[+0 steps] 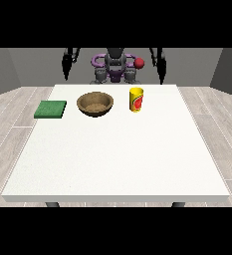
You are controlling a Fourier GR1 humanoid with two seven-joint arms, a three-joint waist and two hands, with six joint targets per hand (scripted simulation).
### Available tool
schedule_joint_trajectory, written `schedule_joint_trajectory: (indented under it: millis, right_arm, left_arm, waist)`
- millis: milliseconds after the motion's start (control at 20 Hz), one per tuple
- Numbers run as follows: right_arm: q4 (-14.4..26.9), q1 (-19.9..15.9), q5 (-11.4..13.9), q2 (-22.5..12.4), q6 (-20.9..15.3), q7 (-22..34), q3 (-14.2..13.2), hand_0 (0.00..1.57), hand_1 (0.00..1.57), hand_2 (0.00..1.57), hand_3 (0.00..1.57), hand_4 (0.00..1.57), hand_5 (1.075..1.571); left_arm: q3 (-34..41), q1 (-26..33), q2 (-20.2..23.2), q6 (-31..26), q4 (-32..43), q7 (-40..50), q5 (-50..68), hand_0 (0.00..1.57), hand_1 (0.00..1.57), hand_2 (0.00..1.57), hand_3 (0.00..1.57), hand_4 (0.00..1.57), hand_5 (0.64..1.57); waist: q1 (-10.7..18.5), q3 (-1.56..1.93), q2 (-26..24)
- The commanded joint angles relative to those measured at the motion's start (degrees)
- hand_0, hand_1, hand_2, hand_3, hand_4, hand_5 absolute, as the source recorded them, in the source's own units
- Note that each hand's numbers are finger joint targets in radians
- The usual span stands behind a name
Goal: Pick the cup and pour the ball into the bowl, then pick the bowl and place it on the pad
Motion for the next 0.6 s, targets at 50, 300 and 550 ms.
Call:
schedule_joint_trajectory:
  millis: [50,300,550]
  right_arm:
    - [-3.93,-0.29,-0.33,-1.77,0.45,2.68,-0.58,0.0,0.0,0.0,0.0,0.0,1.569]
    - [-3.71,0.77,-11.5,-5.8,8.69,2.28,-7.06,0.0,0.0,0.0,0.0,0.0,1.569]
    - [-6.75,-1.55,-15.16,-8.0,10.78,5.57,-10.15,0.0,0.0,0.0,0.0,0.0,1.57]
  left_arm:
    - [0.26,-0.32,1.12,-0.32,-3.81,2.54,0.49,0.0,0.0,0.0,0.0,0.0,1.557]
    - [2.89,-6.47,-3.3,2.04,-8.28,8.9,7.24,0.0,0.0,0.0,0.0,0.0,1.557]
    - [9.66,-11.05,2.31,0.06,-9.26,10.09,11.45,0.0,0.0,0.0,0.0,0.0,1.552]
  waist:
    - [-0.2,0.8,-10.2]
    - [-2.73,1.57,-12.95]
    - [-2.54,1.42,-7.56]
